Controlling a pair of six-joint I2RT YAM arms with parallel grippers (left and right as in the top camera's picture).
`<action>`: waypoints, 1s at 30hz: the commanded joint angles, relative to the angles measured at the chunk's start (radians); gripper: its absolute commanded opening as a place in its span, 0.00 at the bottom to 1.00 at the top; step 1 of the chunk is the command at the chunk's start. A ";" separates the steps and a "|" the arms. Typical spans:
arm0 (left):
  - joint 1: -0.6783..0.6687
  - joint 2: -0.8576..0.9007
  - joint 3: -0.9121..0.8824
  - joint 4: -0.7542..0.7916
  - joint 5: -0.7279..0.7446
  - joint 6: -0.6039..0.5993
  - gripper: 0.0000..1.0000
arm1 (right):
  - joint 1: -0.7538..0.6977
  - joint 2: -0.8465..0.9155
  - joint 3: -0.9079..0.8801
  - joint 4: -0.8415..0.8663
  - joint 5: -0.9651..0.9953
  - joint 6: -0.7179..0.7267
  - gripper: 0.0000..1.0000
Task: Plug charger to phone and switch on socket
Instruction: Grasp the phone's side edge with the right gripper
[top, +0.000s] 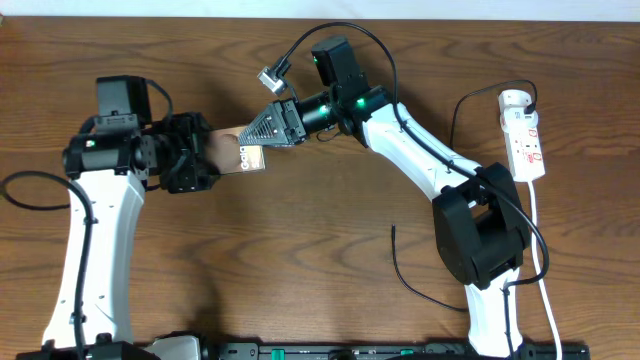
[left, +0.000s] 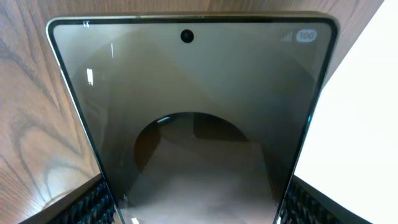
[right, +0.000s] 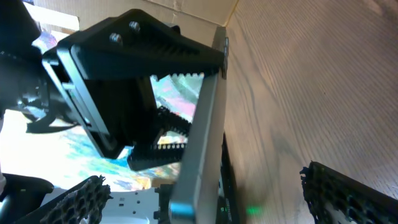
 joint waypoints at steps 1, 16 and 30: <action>-0.027 0.002 0.006 0.003 -0.050 -0.042 0.07 | 0.011 -0.008 0.005 0.002 -0.002 0.012 0.99; -0.038 0.002 0.006 0.011 -0.062 -0.094 0.07 | 0.035 -0.008 0.005 0.001 0.118 0.087 0.99; -0.041 0.002 0.006 0.010 -0.061 -0.124 0.07 | 0.066 -0.008 0.005 0.006 0.201 0.126 0.94</action>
